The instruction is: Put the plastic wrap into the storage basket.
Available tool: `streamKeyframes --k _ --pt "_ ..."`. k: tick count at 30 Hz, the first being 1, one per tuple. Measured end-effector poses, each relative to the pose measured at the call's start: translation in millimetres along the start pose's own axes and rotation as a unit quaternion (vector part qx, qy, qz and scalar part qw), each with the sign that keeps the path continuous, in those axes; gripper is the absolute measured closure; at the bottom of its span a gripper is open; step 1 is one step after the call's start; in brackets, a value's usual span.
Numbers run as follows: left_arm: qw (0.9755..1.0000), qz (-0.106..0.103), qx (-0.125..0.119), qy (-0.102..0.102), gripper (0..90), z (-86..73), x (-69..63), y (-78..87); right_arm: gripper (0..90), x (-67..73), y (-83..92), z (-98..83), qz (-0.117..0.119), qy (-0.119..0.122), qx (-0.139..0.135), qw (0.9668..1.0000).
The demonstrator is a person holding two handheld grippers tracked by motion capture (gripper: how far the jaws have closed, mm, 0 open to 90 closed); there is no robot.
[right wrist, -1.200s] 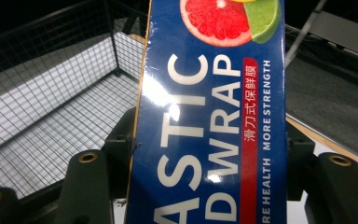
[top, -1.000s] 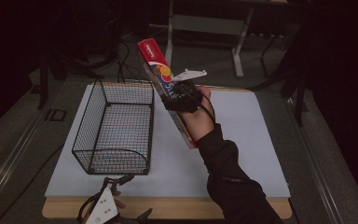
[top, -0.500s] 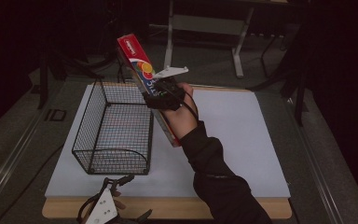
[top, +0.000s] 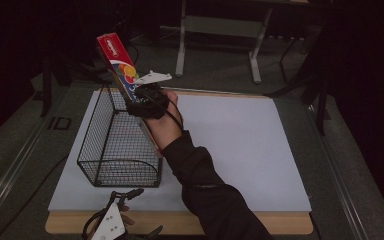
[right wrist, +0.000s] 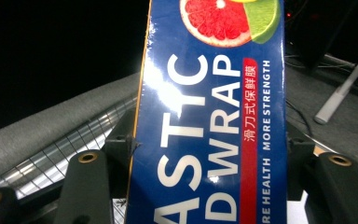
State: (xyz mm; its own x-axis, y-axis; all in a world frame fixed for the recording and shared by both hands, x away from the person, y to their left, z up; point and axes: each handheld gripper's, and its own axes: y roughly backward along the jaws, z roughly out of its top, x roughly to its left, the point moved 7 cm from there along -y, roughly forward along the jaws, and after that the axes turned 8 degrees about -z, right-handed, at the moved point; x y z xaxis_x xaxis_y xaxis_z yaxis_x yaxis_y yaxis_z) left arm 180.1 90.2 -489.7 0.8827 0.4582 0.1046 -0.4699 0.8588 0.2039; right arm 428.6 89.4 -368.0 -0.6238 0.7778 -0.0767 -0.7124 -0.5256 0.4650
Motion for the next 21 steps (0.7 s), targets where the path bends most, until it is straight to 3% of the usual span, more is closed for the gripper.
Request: streamKeyframes --k 9,18,21 --pt "1.0 -0.001 -0.001 -0.002 0.1 0.4 -0.7 1.4 39.5 24.7 -31.3 -8.3 0.008 -0.021 0.006 0.9997" --pt "1.0 0.001 0.0 -0.002 0.1 0.2 -1.2 2.1 39.3 32.6 -57.2 -28.3 0.017 -0.035 0.037 0.9985" --pt "1.0 0.004 0.0 -0.001 0.1 0.1 -1.0 3.0 39.3 32.3 -63.6 -33.9 0.006 -0.028 0.043 0.9987"
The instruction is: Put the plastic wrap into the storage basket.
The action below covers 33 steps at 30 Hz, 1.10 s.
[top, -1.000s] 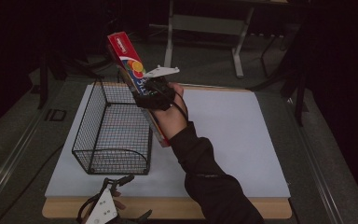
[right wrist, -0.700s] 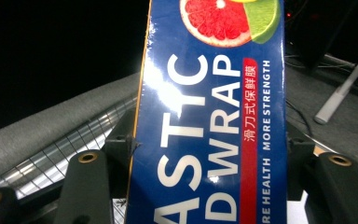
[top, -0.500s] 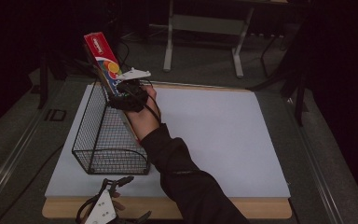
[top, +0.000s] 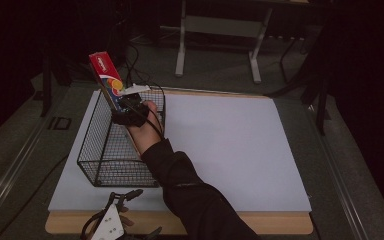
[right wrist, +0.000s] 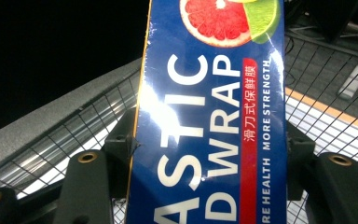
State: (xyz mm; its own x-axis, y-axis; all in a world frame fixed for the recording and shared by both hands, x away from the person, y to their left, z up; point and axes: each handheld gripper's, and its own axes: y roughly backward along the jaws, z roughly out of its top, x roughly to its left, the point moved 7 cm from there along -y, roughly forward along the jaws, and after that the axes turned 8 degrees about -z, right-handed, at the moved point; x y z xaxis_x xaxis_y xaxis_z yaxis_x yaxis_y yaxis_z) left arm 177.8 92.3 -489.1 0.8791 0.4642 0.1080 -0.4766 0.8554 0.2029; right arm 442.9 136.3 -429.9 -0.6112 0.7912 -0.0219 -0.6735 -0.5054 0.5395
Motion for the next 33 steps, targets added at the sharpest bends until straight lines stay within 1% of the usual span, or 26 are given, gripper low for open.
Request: streamKeyframes --k 6,11,13,17,20,23,33 --pt "1.0 0.001 0.001 0.001 0.1 -0.5 -0.2 1.1 39.2 -1.1 -10.5 -11.4 0.003 -0.009 0.023 0.9997" --pt "1.0 0.001 0.002 -0.001 0.1 -0.5 -0.9 1.0 39.1 0.7 -17.1 -22.2 0.014 -0.02 0.044 0.9987" --pt "1.0 0.001 0.002 0.0 0.1 -0.6 -0.9 1.0 39.0 1.7 -18.3 -24.4 0.019 -0.021 0.051 0.9983" --pt "1.0 0.001 0.002 0.0 0.1 -0.7 -0.9 1.0 38.8 2.6 -19.4 -27.3 0.023 -0.018 0.062 0.9976" --pt "1.0 0.001 0.001 0.0 0.1 -0.6 -1.0 1.1 38.5 3.4 -21.4 -31.4 0.018 -0.012 0.078 0.9967" --pt "1.0 0.0 0.002 -0.001 0.1 -0.6 -1.2 1.2 38.3 2.7 -23.0 -33.5 0.017 -0.013 0.087 0.9959" --pt "1.0 -0.001 0.003 -0.003 0.1 -0.8 -1.5 0.9 37.5 0.5 -23.6 -34.2 0.025 -0.015 0.102 0.9943"
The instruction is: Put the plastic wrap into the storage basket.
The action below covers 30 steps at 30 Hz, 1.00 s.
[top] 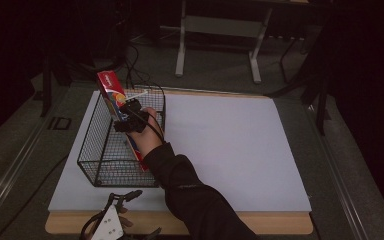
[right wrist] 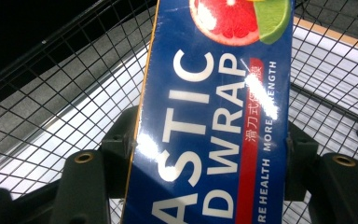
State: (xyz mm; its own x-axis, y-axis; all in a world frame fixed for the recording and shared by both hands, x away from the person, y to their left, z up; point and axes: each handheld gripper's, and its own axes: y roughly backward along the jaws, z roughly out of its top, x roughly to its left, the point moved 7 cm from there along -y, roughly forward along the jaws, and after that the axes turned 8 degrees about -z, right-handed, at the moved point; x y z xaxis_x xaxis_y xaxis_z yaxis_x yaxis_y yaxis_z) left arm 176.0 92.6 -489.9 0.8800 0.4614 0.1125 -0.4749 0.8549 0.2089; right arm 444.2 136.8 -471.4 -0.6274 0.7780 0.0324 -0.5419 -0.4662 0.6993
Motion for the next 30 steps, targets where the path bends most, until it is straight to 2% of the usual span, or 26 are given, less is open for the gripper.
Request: streamKeyframes --k 8,12,19,22,24,26,27,30 --pt "1.0 -0.001 0.001 0.0 0.1 -0.3 -0.1 -0.3 36.2 -4.3 -0.2 -2.3 0.005 -0.005 0.013 0.9999" --pt "1.0 -0.001 0.002 -0.001 0.1 -0.4 -0.4 -0.5 34.9 -4.0 0.0 -1.5 0.004 0.012 0.026 0.9996" --pt "1.0 -0.002 0.003 0.0 0.1 -0.6 -0.4 -0.9 35.2 -4.7 1.0 -0.8 0.008 0.021 0.035 0.9991" --pt "1.0 -0.002 0.003 -0.001 0.1 -0.5 -0.5 -1.1 35.7 -4.1 0.6 0.2 0.006 0.019 0.032 0.9993" --pt "1.0 -0.002 0.003 -0.001 0.1 -0.4 -0.6 -1.2 35.7 -3.8 -2.1 1.4 -0.003 0.028 0.028 0.9992" --pt "1.0 -0.002 0.002 -0.001 0.1 -0.3 -0.8 -0.9 35.9 -4.5 -4.5 2.7 -0.009 0.027 0.023 0.9993" --pt "1.0 -0.002 0.002 -0.001 0.1 -0.3 -0.8 -0.7 36.5 -6.0 -7.0 0.1 -0.007 0.025 0.035 0.9991" --pt "1.0 -0.003 0.002 0.0 0.1 -0.5 0.0 -0.7 36.8 -8.6 -9.8 -4.6 -0.008 0.02 0.041 0.9989"
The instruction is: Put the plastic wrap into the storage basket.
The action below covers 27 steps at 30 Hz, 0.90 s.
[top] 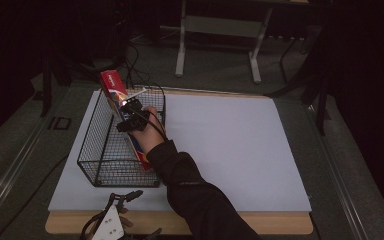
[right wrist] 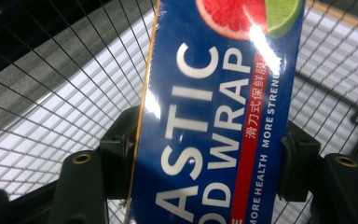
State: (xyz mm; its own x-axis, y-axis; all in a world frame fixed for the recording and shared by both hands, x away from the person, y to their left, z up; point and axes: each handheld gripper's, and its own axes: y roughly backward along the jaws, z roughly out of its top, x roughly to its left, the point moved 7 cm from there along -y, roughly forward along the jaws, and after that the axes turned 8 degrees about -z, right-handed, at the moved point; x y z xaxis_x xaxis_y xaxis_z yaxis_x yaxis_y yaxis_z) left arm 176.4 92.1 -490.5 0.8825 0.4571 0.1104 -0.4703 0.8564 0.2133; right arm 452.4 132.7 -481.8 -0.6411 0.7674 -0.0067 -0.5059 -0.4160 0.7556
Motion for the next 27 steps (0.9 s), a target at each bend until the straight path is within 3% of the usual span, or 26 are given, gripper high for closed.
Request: streamKeyframes --k 7,12,18,27 --pt "1.0 -0.001 0.002 -0.001 0.1 -0.2 -0.8 -1.0 36.7 -1.4 -8.1 -16.5 0.019 -0.017 0.034 0.9991" --pt "1.0 -0.001 0.004 -0.001 0.1 -0.7 -0.4 -1.9 34.5 -5.7 -11.7 -20.9 0.026 -0.018 0.039 0.9988" --pt "1.0 -0.001 0.004 0.0 0.1 -1.0 -0.2 -1.7 31.3 -3.9 -8.9 -23.3 0.017 0.001 0.035 0.9992" --pt "1.0 -0.001 0.008 0.0 0.1 -1.8 -0.4 -3.5 30.7 -17.0 18.5 -13.5 0.029 -0.009 -0.006 0.9995"
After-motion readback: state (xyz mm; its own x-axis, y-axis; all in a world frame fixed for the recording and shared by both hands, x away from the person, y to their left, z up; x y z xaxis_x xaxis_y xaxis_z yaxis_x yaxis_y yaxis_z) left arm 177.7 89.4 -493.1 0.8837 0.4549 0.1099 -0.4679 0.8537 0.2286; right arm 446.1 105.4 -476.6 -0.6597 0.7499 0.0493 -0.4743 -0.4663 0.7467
